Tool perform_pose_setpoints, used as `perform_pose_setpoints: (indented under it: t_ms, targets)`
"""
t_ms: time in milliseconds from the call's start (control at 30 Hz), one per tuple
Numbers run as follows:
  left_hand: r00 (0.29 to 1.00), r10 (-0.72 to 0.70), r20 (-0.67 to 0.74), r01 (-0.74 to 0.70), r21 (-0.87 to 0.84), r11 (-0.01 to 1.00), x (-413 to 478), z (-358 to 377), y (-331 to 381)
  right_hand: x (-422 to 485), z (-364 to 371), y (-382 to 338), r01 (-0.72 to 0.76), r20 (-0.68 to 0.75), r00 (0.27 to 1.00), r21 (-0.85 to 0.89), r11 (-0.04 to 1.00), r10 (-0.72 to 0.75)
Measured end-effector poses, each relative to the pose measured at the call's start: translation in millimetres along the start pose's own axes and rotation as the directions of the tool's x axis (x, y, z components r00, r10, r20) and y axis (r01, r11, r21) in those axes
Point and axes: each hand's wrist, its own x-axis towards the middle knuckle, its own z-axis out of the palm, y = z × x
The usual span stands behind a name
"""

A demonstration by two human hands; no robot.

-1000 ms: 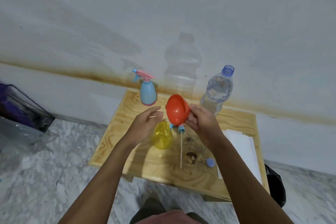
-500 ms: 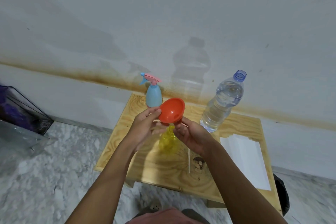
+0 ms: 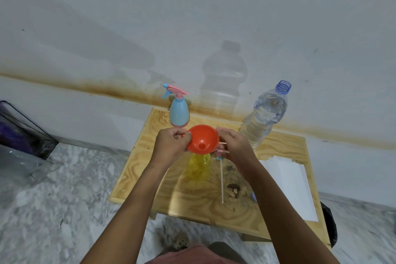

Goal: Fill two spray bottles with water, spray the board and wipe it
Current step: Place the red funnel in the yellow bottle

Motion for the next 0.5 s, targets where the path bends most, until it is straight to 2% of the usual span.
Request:
perform_pose_setpoints:
  t_ms: [67,233,333,500]
  targets:
    - [1.000,-0.004,0.001,0.004,0.008,1.000,1,2,-3,1,1,4,0.054,-0.030,0.998,-0.063,0.997,-0.056]
    - [0.999,-0.024,0.023,0.024,0.012,1.000,-1,4,-14,-2,4,16,0.055,-0.075,0.995,-0.170,0.984,-0.068]
    - [0.998,-0.044,0.045,0.046,-0.031,0.998,-4,5,-20,-3,7,19,0.042,-0.104,0.993,-0.163,0.986,-0.060]
    - [0.998,-0.029,0.056,0.032,-0.043,0.999,-1,8,-26,-4,8,17,0.109,-0.119,0.984,-0.173,0.979,-0.131]
